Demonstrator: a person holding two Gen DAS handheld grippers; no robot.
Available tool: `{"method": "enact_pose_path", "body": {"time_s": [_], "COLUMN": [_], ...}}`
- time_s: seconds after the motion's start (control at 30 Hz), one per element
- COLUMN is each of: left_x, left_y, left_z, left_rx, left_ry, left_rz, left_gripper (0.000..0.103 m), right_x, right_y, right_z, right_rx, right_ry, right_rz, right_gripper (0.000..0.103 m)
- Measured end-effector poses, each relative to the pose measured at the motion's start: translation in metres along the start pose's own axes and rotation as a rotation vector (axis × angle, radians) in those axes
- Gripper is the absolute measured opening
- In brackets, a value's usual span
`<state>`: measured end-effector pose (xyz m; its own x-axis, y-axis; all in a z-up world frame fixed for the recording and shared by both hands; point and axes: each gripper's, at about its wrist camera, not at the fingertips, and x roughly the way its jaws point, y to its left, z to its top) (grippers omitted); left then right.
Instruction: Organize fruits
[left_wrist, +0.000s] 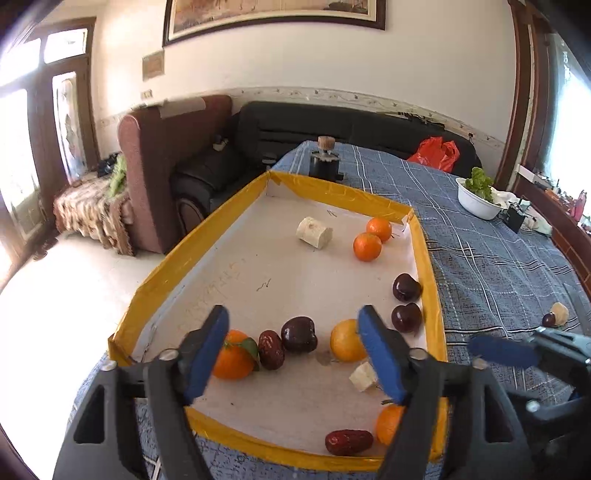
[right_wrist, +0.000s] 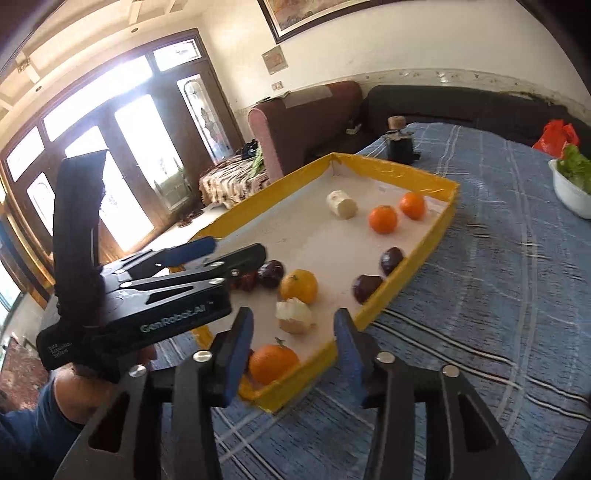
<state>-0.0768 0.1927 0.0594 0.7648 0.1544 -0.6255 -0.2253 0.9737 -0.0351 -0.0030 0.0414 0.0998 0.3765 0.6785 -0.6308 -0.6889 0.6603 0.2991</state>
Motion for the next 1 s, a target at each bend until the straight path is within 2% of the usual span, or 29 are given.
{"method": "enact_pose_path", "body": {"time_s": [0.1,0.17,0.3,0.37,0.47,0.5,0.53,0.63,0.67,0.83,1.0], "left_x": [-0.007,-0.013,-0.014,-0.010,-0.006,-0.005,-0.003,0.003,0.004,0.000,0.002], "left_y": [-0.015,-0.028,-0.049,-0.054,-0.051,-0.049,-0.049,-0.048,-0.048,-0.043,-0.041], "left_z": [-0.005,-0.009,-0.016,-0.018,-0.018,-0.018,-0.017,-0.013,-0.012,-0.011,-0.012], "left_rx": [0.019,0.049,0.088,0.086,0.044,0.029,0.023,0.035,0.035,0.004,0.003], "left_ry": [-0.024,-0.038,-0.042,-0.015,0.006,0.008,0.011,0.021,0.020,-0.007,0.013], "left_rz": [0.032,0.066,0.197,0.196,0.103,0.099,0.113,0.221,0.233,0.278,0.289], "left_gripper": [0.098,0.103,0.103,0.103,0.103,0.103,0.103,0.103,0.103,0.103,0.103], "right_x": [-0.018,-0.031,-0.055,-0.061,-0.064,-0.063,-0.063,-0.062,-0.063,-0.063,-0.064], "right_y": [-0.006,-0.010,-0.019,-0.026,-0.035,-0.035,-0.035,-0.032,-0.033,-0.032,-0.030], "right_z": [-0.008,-0.015,-0.030,-0.036,-0.039,-0.040,-0.040,-0.042,-0.042,-0.043,-0.044], "right_rx": [-0.040,-0.058,-0.102,-0.107,-0.079,-0.079,-0.084,-0.095,-0.091,-0.085,-0.091], "right_ry": [-0.023,-0.038,-0.109,-0.148,-0.167,-0.167,-0.166,-0.163,-0.167,-0.166,-0.171], "right_rz": [-0.059,-0.114,-0.185,-0.201,-0.183,-0.175,-0.172,-0.164,-0.158,-0.164,-0.173], "right_gripper": [0.067,0.072,0.079,0.081,0.082,0.083,0.085,0.090,0.094,0.096,0.097]}}
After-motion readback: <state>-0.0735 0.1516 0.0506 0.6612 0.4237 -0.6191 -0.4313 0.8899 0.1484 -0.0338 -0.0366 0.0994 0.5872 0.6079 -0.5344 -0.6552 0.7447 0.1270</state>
